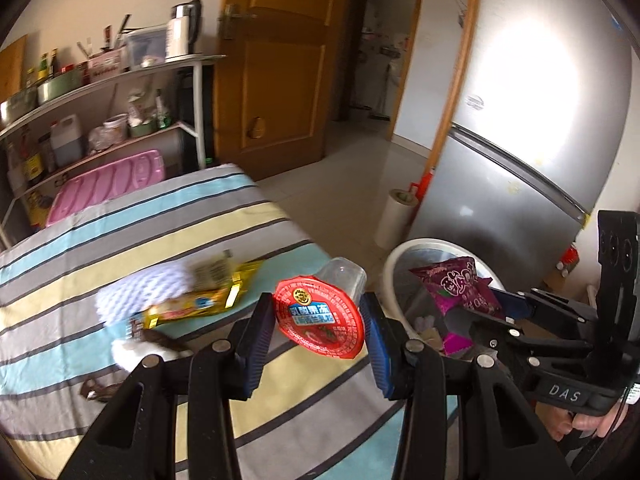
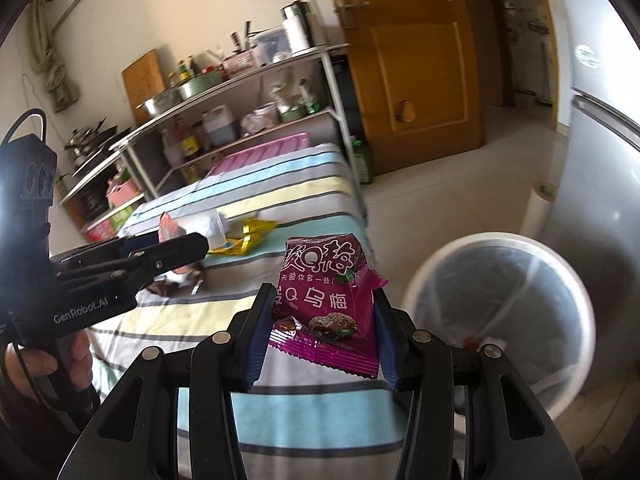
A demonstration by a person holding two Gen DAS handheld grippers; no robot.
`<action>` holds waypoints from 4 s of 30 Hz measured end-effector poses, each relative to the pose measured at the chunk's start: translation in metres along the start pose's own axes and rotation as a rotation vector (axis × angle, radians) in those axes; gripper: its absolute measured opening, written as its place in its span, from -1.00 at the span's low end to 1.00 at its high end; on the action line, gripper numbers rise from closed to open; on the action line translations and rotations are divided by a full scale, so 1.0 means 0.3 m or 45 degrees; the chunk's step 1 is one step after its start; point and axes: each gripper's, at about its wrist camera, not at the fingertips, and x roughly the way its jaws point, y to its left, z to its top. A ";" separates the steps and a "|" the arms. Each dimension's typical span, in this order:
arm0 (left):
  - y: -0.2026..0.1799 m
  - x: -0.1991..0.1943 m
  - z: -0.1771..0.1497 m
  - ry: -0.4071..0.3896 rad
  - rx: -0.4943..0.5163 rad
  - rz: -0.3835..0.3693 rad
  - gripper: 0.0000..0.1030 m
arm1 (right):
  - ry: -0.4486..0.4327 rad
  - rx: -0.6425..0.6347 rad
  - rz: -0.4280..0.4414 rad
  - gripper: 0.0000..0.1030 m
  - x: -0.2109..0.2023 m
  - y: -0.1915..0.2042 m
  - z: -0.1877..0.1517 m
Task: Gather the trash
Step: 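Carry the red-lidded cup and pink snack bag over the white bin, then open both tools to drop the cup and pink bag into the bin, then move both open tools back over the table toward the foam net, then grasp the white foam net with the left tool while the right tool grasps the gold wrapper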
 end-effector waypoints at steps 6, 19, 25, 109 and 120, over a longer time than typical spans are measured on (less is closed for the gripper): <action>-0.120 0.054 0.030 0.016 0.069 -0.063 -0.12 | -0.025 0.054 -0.084 -0.08 -0.063 -0.120 -0.005; -0.406 0.259 0.020 0.126 0.236 -0.134 -0.12 | 0.046 0.169 -0.318 -0.08 -0.085 -0.400 -0.058; -0.468 0.334 -0.003 0.195 0.266 -0.132 -0.12 | 0.116 0.223 -0.369 -0.08 -0.026 -0.492 -0.097; 0.580 -0.042 -0.107 0.039 -0.329 0.260 0.54 | 0.239 -0.137 0.087 0.13 0.461 0.257 0.129; 0.614 0.111 -0.016 0.114 -0.296 0.143 0.59 | 0.360 -0.082 0.147 0.13 0.622 0.248 0.189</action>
